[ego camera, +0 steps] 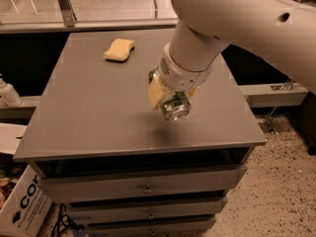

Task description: Place green can upright

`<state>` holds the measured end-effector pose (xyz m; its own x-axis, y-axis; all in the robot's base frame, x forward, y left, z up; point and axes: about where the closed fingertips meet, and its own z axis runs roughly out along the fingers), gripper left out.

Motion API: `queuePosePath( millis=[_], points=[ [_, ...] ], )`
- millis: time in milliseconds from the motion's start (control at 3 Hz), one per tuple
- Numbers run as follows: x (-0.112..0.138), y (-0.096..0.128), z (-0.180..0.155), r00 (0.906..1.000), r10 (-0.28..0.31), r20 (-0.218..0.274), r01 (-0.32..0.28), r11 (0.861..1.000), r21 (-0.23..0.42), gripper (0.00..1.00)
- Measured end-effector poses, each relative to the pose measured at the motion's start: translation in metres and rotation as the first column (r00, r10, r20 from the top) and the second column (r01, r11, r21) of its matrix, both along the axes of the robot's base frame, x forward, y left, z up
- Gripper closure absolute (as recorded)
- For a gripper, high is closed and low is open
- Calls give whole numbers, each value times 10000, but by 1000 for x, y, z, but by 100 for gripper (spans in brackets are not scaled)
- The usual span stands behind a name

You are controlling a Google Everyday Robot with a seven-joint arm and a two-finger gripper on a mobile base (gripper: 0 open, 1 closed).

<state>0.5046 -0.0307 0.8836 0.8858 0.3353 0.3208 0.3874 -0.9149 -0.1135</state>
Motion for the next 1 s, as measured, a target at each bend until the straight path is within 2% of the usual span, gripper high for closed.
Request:
queuePosePath(
  millis=[333, 667, 1000],
  points=[
    [0, 0, 0, 10000, 0, 1, 0, 10000, 0, 100],
    [2, 2, 3, 9984, 451, 331, -467, 9977, 483, 100],
    [14, 1, 9, 9881, 1191, 971, -1322, 9809, 1424, 100]
  ],
)
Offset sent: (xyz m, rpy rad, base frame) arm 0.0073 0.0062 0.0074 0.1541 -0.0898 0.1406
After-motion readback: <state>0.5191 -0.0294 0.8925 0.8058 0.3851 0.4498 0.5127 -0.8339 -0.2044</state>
